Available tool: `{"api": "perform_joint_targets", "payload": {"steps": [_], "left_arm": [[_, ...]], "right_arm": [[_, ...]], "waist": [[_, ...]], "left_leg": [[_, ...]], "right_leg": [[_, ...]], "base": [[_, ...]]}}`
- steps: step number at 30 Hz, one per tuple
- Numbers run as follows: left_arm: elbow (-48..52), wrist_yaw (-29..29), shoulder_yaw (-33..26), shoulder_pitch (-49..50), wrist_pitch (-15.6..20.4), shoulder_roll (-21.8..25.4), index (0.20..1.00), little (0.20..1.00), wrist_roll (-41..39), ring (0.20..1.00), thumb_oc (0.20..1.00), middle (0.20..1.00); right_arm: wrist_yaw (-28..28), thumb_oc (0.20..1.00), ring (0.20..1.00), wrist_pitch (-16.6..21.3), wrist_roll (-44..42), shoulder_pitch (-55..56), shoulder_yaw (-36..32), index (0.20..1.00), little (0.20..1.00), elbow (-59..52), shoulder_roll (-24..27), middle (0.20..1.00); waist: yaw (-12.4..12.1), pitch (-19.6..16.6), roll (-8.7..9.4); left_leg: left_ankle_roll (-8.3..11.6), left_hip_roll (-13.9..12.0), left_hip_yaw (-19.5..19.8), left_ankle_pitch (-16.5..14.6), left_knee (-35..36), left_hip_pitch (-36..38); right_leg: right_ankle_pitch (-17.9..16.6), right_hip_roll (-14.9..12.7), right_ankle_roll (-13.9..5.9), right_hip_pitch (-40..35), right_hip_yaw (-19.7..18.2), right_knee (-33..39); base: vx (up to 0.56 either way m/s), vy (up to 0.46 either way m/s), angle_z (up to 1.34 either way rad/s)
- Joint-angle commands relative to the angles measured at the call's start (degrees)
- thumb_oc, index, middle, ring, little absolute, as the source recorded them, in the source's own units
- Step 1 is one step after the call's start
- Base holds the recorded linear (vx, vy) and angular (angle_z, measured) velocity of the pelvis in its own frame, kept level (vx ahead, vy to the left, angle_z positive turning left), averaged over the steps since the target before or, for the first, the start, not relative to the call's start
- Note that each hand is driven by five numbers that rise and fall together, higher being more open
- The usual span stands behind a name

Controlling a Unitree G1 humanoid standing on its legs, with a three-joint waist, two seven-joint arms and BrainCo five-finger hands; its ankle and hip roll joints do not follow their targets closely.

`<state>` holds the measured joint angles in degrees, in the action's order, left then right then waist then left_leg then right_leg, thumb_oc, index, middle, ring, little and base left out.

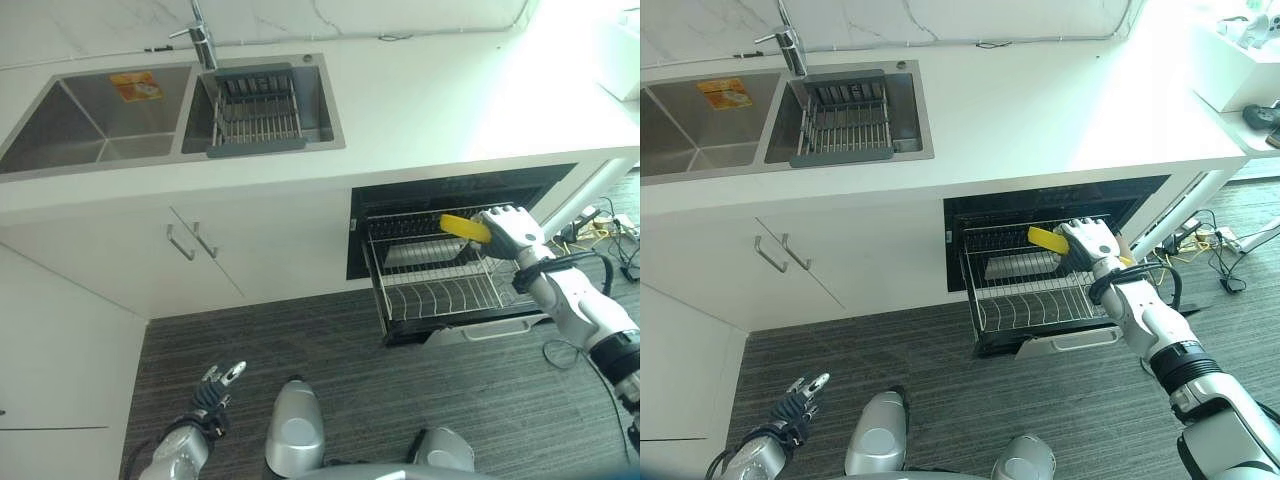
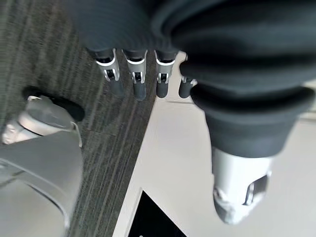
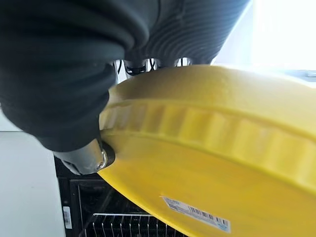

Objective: Place the dishes in the dishwasher.

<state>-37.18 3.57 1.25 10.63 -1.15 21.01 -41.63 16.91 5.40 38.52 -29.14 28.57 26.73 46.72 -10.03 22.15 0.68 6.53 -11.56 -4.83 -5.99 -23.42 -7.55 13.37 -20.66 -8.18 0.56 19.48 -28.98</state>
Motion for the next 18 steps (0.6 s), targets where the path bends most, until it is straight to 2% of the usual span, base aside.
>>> {"api": "perform_joint_targets", "payload": {"steps": [1,8,18], "left_arm": [[2.2,0.8,2.2,0.1,2.1,1.5,1.000,1.000,-1.4,1.000,1.000,1.000],[4.9,0.5,5.8,-0.9,3.2,2.8,1.000,1.000,-4.3,1.000,1.000,1.000],[7.4,0.3,8.6,-3.2,4.8,4.5,1.000,1.000,-7.0,1.000,1.000,1.000]], "right_arm": [[5.7,0.200,0.200,-0.5,1.4,-9.0,0.1,0.200,0.200,0.5,1.1,0.200],[9.9,0.200,0.200,-1.9,1.2,-16.3,5.7,0.200,0.200,8.0,1.5,0.200],[9.9,0.200,0.200,-1.7,1.0,-25.8,12.6,0.200,0.200,12.9,2.9,0.200]], "waist": [[-2.2,-1.7,-0.34],[-3.3,0.5,-1.85],[-4.1,3.6,-3.26]], "left_leg": [[1.32,-5.0,5.1,0.8,-2.0,1.3],[1.90,-4.7,6.3,1.6,-2.9,-1.8],[1.99,-4.0,7.5,2.4,-3.5,-6.0]], "right_leg": [[-6.0,-2.0,-0.66,0.2,-1.4,1.5],[-6.7,-2.6,-0.74,3.2,-1.7,0.3],[-7.0,-3.2,-0.55,8.2,-2.5,-1.8]], "base": [[0.00,0.000,0.00],[-0.05,0.025,0.04],[-0.05,0.005,0.01]]}}
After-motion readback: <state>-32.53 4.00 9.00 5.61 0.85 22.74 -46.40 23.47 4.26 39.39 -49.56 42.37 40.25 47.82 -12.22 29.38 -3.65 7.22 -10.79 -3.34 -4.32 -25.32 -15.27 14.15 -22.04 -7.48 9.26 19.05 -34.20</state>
